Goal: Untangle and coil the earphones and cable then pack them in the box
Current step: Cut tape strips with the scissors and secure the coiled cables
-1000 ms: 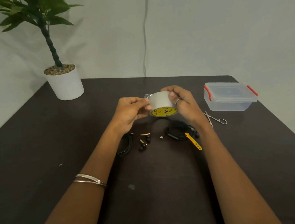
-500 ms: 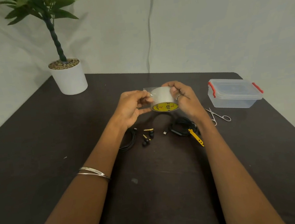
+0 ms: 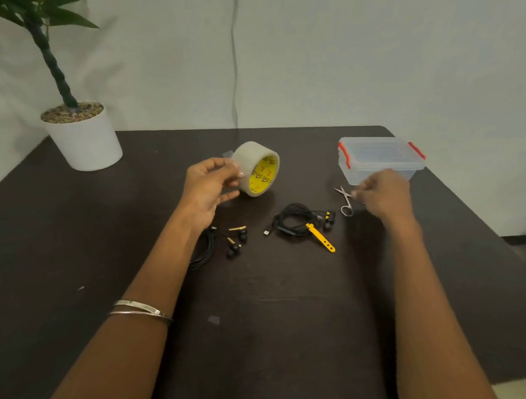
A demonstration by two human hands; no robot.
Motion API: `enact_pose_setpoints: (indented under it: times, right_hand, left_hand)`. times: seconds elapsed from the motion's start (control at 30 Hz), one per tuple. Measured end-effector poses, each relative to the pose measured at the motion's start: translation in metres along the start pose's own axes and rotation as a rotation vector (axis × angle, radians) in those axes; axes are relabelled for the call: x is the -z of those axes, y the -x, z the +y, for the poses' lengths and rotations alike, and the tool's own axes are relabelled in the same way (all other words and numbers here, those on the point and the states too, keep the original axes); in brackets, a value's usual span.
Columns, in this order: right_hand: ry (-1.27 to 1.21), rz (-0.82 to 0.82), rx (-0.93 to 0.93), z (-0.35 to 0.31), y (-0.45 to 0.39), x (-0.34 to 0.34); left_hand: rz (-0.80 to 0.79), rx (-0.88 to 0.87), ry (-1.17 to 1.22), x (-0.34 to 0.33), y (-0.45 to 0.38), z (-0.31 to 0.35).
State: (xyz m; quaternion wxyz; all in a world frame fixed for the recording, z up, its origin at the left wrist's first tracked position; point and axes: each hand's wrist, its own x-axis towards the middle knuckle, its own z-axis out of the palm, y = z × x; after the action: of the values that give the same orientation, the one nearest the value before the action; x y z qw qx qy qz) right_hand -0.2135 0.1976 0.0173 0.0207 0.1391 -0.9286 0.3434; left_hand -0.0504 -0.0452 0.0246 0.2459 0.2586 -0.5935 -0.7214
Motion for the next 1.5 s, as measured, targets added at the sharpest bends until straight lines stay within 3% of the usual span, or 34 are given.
enact_pose_setpoints:
  times: [0.17,0.4,0.7,0.87,1.0,1.23,1.33,1.43,1.5]
  right_hand:
    - [0.258,0.017,-0.128,0.017,0.017,-0.004]
    - [0.135,-0.051,0.040,0.002,0.017,-0.011]
    - [0.499,-0.083,0.239,-0.013,0.019,-0.017]
    - [0.659,-0.119,0.212,-0.013,0.029,-0.020]
    - [0.493,-0.001,0.234,-0.021,0.023,-0.013]
    - [0.512,0.057,0.165,-0.027,0.030,-0.013]
    - [0.183,0.145,0.134,-0.033,0.032,-0.010]
    - [-0.396,-0.086,0.161,-0.062,0.040,-0.010]
    - [-0.478,-0.301,0.264,-0.082,0.044,-0.013]
  left_hand:
    - [0.012,0.042,0.087,-0.004,0.001,-0.004]
    - [0.014,0.042,0.120,-0.004,0.004,-0.006]
    - [-0.022,0.037,0.150,-0.003,0.001,-0.008]
    - [-0.038,0.035,0.150,-0.002,0.000,-0.008]
    - [-0.045,0.027,0.150,0.000,-0.001,-0.008]
    - [-0.025,0.015,0.122,0.002,0.000,-0.007]
    - [-0.019,0.015,0.105,0.002,-0.002,-0.008]
    - [-0.020,0.012,0.100,0.003,-0.004,-0.008]
    - [-0.012,0.005,0.108,0.003,-0.005,-0.008]
